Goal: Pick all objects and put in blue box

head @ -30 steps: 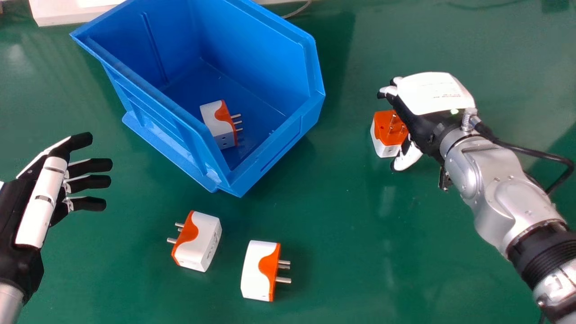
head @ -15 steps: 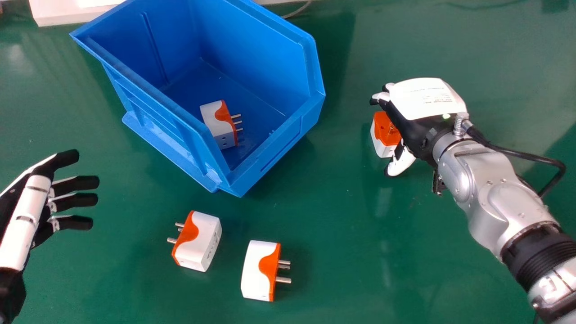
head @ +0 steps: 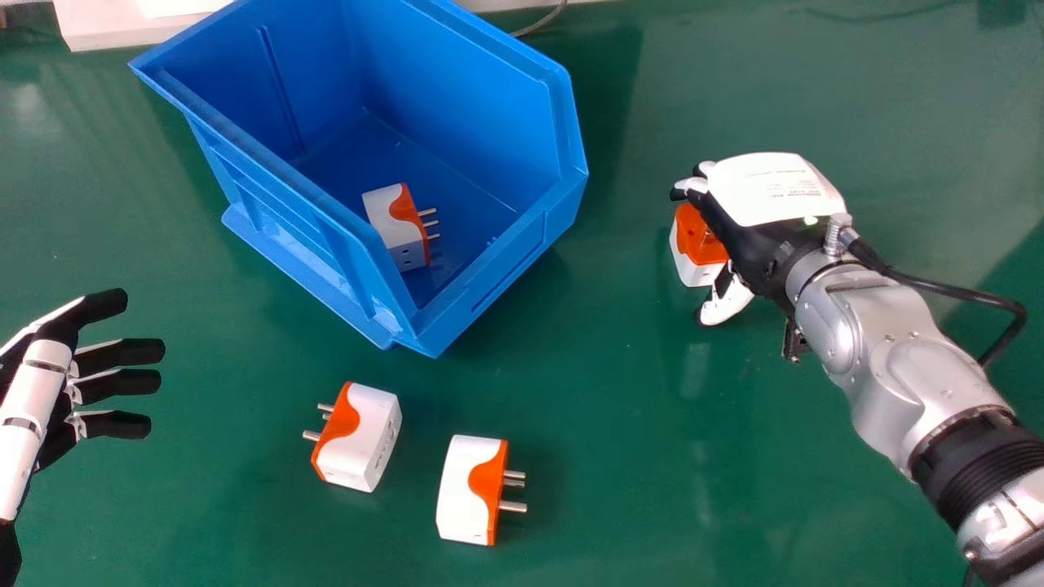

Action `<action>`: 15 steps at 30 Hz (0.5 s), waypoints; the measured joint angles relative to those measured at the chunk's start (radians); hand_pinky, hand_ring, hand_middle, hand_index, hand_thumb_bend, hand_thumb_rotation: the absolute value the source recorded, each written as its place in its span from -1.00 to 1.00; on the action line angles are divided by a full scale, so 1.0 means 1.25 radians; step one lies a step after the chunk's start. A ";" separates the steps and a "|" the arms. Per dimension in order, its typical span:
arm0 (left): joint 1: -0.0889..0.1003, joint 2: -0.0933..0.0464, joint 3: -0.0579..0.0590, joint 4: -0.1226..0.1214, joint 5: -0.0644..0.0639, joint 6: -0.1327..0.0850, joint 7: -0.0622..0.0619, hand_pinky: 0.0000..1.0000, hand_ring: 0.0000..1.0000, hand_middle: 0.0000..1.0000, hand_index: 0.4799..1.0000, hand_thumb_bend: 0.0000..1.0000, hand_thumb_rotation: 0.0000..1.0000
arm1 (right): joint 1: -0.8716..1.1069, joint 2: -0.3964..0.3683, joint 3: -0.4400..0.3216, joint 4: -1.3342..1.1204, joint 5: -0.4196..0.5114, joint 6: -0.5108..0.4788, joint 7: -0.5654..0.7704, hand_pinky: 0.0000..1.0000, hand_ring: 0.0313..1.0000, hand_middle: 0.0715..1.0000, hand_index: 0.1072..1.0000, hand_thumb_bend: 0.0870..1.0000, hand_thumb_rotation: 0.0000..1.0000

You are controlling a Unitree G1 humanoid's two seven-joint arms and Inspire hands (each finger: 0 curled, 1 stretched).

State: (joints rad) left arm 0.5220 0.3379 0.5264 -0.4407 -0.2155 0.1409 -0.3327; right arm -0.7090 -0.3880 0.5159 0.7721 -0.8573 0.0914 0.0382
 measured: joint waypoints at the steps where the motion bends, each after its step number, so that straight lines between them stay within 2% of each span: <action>1: 0.000 0.000 0.001 0.000 0.000 0.000 -0.002 0.19 0.41 0.45 0.35 -0.60 0.98 | -0.004 0.001 0.000 0.006 0.000 0.000 -0.001 0.58 0.85 0.86 0.66 -0.18 -1.00; 5: 0.000 0.001 0.009 0.002 0.000 -0.001 -0.010 0.18 0.41 0.44 0.35 -0.61 0.97 | -0.009 0.002 0.005 0.013 0.000 0.001 -0.004 0.58 0.85 0.86 0.66 -0.22 -1.00; 8: -0.001 0.002 0.011 0.007 0.000 -0.011 -0.013 0.18 0.40 0.44 0.35 -0.61 0.97 | -0.013 0.003 0.005 0.018 0.002 0.002 -0.004 0.58 0.85 0.86 0.66 -0.24 -1.00; 15: -0.002 0.003 0.017 0.023 0.000 -0.027 -0.014 0.18 0.40 0.44 0.34 -0.61 0.96 | -0.021 0.004 0.009 0.030 0.015 0.001 -0.011 0.57 0.85 0.86 0.65 -0.23 -1.00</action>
State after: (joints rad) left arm 0.5200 0.3421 0.5472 -0.4125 -0.2150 0.1077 -0.3503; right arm -0.7348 -0.3828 0.5269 0.8099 -0.8381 0.0932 0.0241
